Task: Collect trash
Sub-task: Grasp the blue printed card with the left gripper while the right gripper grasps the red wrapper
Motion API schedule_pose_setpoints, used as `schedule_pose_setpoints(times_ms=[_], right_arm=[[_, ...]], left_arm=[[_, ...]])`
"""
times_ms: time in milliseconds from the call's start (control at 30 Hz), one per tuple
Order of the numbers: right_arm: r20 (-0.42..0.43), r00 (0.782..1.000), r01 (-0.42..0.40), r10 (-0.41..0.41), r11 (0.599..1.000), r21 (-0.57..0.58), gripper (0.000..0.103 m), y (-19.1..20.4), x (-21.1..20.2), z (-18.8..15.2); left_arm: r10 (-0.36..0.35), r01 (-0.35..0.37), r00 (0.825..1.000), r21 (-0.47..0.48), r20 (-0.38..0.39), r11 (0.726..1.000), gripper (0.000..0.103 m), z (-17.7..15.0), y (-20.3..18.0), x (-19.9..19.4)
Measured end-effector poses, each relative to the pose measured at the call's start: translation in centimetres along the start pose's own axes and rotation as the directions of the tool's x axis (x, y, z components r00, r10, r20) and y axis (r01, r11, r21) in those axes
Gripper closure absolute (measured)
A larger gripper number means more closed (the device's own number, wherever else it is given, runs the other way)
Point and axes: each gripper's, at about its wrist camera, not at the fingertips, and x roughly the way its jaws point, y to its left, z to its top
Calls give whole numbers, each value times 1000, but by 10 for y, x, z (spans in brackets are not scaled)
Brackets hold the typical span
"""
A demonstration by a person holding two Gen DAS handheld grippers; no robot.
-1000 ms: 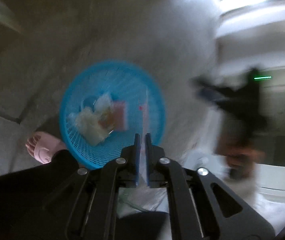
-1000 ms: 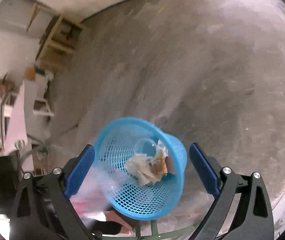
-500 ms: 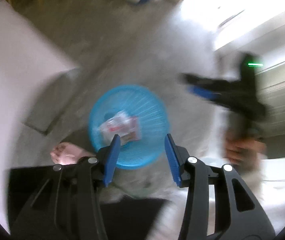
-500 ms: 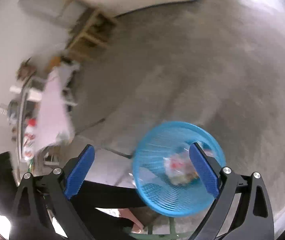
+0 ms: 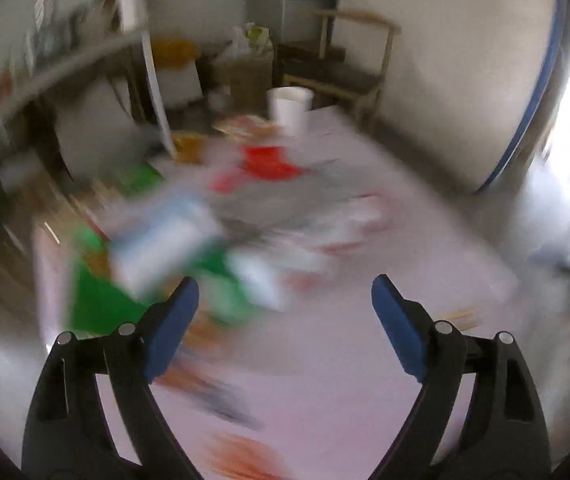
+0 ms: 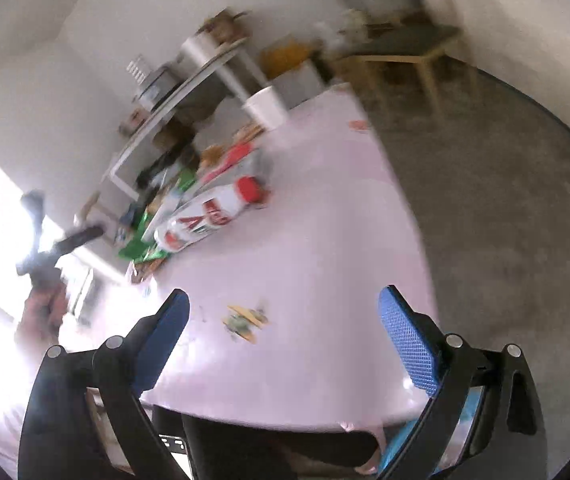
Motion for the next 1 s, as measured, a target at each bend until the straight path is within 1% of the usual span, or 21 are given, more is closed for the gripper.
schedule_pose_setpoints(times_ms=[67, 100, 133, 200, 267, 300, 367, 400, 433, 500, 533, 567, 633, 667, 733, 800, 833, 867, 900, 933, 1000], right_arm=[[-38, 999, -37, 36, 999, -30, 10, 17, 20, 10], [-54, 998, -43, 41, 999, -32, 10, 23, 27, 14], [-69, 997, -45, 43, 998, -33, 10, 28, 34, 16], [-97, 995, -37, 34, 999, -29, 10, 35, 49, 19], [-125, 992, -37, 33, 999, -30, 10, 42, 62, 24], [-137, 990, -42, 37, 999, -33, 10, 45, 70, 28], [-160, 986, -52, 39, 996, -77, 10, 56, 84, 46], [-162, 986, -47, 31, 994, -99, 10, 62, 89, 55], [-166, 986, -43, 21, 990, -131, 10, 69, 95, 67], [-194, 981, -67, 22, 972, -227, 10, 90, 116, 100], [-210, 977, -78, 20, 959, -272, 10, 102, 131, 118], [-231, 973, -102, 31, 947, -305, 10, 111, 145, 132], [-270, 962, -141, 42, 922, -362, 10, 127, 178, 160], [-300, 953, -152, 34, 914, -377, 10, 135, 205, 179], [-323, 946, -124, -9, 913, -389, 10, 141, 246, 204], [-378, 924, -97, -60, 918, -385, 10, 142, 299, 225], [-391, 918, -86, -72, 924, -373, 10, 141, 315, 229], [-417, 904, -68, -92, 933, -353, 10, 135, 339, 232], [-423, 897, -32, -126, 937, -347, 10, 130, 356, 234], [-420, 894, 0, -155, 938, -345, 10, 127, 368, 235], [-414, 876, 96, -248, 930, -355, 10, 120, 394, 233]], left_arm=[[32, -27, 999, 138, -36, 990, 15, 11, 36, 26], [25, -10, 996, 180, -83, 984, 13, 15, 53, 45], [2, 35, 985, 209, -173, 977, 13, 19, 68, 67], [-53, 121, 959, 231, -280, 965, 13, 26, 85, 97], [-128, 204, 942, 226, -309, 952, 13, 28, 95, 121], [-137, 220, 936, 235, -323, 947, 13, 33, 102, 133], [-135, 223, 936, 249, -326, 942, 13, 42, 110, 149], [-142, 249, 917, 257, -372, 934, 13, 43, 114, 160], [-143, 259, 907, 256, -395, 931, 13, 47, 112, 164], [-165, 289, 876, 219, -454, 932, 13, 48, 121, 182], [-183, 304, 863, 194, -470, 933, 13, 48, 123, 186], [-212, 325, 848, 160, -487, 932, 17, 47, 127, 191], [-267, 374, 829, 133, -491, 918, 23, 45, 128, 191], [-267, 377, 834, 145, -482, 915, 24, 44, 127, 188], [-271, 367, 849, 137, -453, 920, 27, 45, 131, 181], [-246, 328, 880, 146, -406, 933, 27, 50, 135, 167], [-255, 327, 891, 140, -376, 935, 27, 53, 137, 156], [-259, 324, 900, 141, -349, 935, 27, 55, 137, 146], [-261, 314, 915, 139, -306, 939, 27, 58, 138, 132], [-274, 319, 920, 131, -280, 939, 27, 59, 139, 123], [-292, 316, 936, 101, -198, 943, 26, 65, 144, 98]])
